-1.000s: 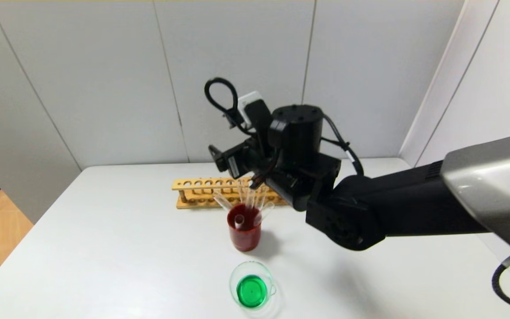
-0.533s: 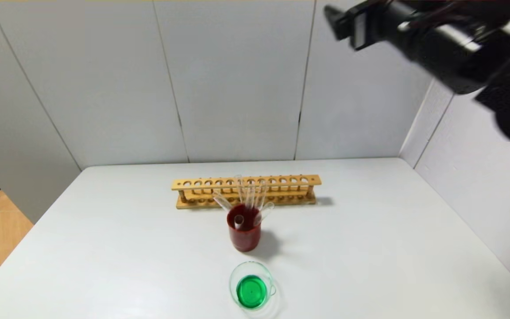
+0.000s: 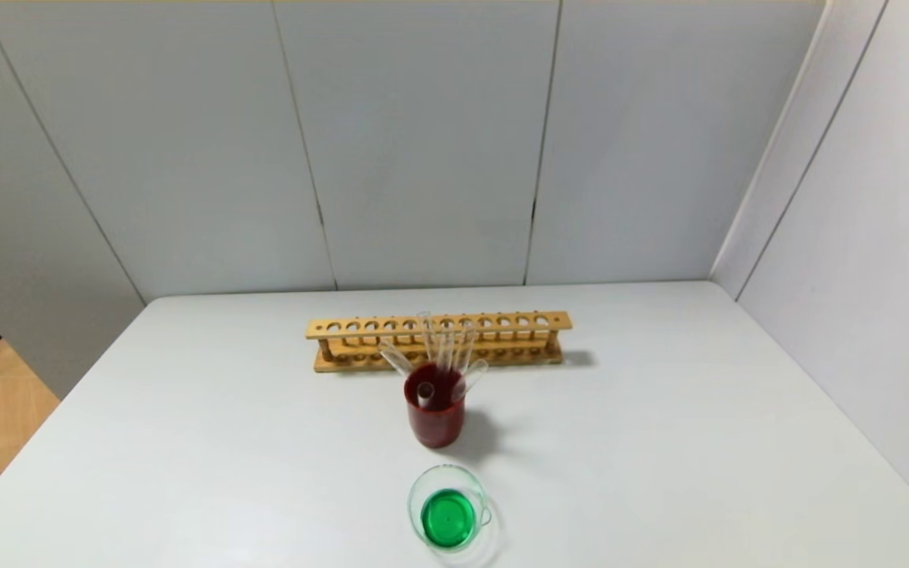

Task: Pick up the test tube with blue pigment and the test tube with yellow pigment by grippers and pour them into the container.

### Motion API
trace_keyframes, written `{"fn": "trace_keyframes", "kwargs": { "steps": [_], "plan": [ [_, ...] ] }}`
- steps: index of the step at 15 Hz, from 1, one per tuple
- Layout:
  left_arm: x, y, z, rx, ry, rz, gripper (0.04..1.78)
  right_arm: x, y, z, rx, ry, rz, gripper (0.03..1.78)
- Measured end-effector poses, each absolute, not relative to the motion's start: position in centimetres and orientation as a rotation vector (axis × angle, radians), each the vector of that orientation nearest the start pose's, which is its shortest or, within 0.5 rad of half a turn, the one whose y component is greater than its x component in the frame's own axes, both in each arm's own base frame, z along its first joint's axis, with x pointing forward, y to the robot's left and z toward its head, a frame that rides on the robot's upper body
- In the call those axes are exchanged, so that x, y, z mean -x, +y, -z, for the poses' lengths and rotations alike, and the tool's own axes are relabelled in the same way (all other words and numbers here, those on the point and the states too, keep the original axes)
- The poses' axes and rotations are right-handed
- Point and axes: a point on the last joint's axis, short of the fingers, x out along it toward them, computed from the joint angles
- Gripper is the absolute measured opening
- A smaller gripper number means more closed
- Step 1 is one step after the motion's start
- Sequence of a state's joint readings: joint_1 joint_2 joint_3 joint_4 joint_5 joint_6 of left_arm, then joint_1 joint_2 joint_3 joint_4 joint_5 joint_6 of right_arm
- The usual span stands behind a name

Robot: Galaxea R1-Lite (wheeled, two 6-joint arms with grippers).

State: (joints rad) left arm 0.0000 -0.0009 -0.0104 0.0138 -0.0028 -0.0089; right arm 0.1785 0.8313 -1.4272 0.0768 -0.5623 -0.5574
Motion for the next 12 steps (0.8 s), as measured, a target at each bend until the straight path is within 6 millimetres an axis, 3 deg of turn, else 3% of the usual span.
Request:
{"fn": "trace_keyframes", "kwargs": {
  "steps": [2, 4, 7, 10, 12],
  "plan": [
    [2.4, 0.0, -7.7, 0.009, 0.003, 0.003, 1.75, 6.3, -1.9, -39.3, 0.33, -0.311, 0.555, 1.75],
    [2.4, 0.0, -7.7, 0.009, 0.003, 0.003, 1.75, 8.4, -1.7, -34.8, 0.273, -0.254, 0.563, 1.75],
    [2.4, 0.0, -7.7, 0.008, 0.003, 0.003, 1.75, 10.4, -1.4, -29.6, 0.093, -0.303, 0.48, 1.75],
    [2.4, 0.0, -7.7, 0.008, 0.002, 0.003, 1.75, 12.3, -0.7, -25.5, -0.051, -0.415, 0.255, 1.75],
    [2.4, 0.0, -7.7, 0.009, 0.003, 0.003, 1.75, 11.3, -0.3, -22.5, -0.101, -0.407, 0.125, 1.75]
  ]
}}
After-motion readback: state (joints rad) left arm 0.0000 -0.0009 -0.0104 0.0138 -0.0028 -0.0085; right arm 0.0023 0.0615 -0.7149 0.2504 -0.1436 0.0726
